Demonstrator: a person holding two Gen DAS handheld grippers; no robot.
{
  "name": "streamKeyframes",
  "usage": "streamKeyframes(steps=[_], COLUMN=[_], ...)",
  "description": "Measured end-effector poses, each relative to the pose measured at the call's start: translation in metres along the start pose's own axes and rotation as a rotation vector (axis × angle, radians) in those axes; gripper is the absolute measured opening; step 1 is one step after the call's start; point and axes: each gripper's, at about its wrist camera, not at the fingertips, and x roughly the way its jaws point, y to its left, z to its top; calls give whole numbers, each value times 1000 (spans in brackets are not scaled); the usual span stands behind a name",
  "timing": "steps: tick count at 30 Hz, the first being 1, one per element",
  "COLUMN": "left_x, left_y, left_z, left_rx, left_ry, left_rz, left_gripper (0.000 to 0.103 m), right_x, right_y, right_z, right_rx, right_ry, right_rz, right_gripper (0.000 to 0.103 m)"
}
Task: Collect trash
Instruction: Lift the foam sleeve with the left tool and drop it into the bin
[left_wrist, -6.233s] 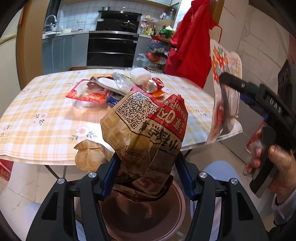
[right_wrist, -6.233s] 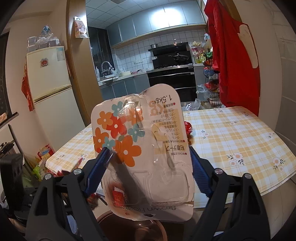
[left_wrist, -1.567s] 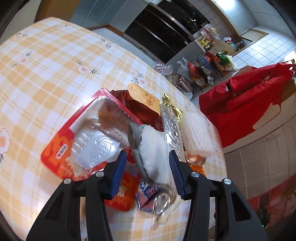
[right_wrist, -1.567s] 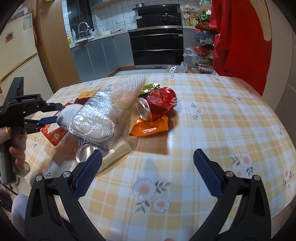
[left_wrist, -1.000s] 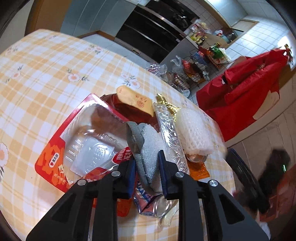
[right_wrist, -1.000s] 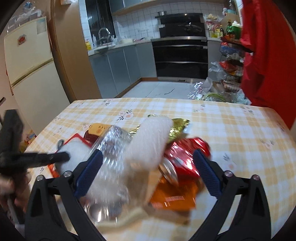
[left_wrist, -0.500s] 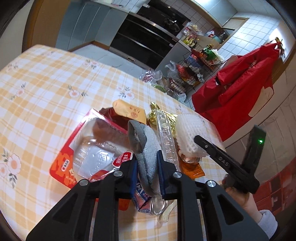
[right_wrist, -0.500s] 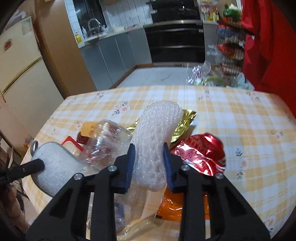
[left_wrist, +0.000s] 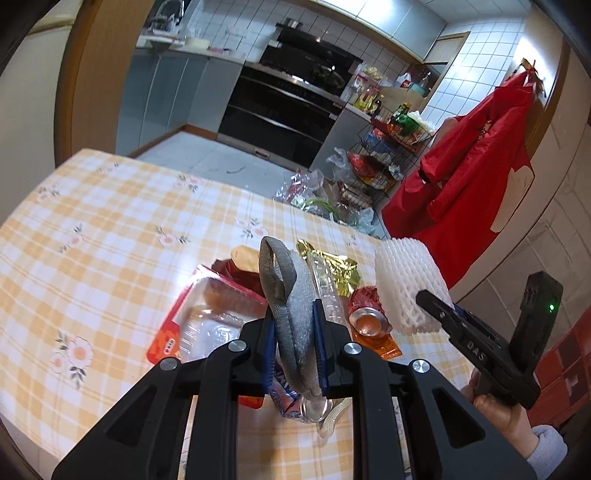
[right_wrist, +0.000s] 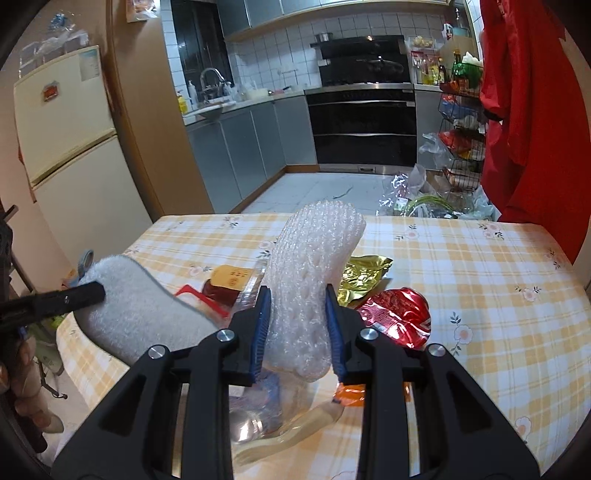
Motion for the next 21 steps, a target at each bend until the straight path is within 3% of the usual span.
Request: streamKeyframes(steps=[11, 21], left_x=[-60, -111], left_y=[-16, -37], left_z=[7, -7], left_rx=[81, 210], left_ry=[-85, -136], left_rz=[28, 39], left_gripper=[17, 17], right_x=[-59, -119], right_y=[28, 39], right_z=[-7, -27], right_rx=[-28, -2], right_ry=[-89, -170], right_rz=[34, 55], right_gripper=[31, 31])
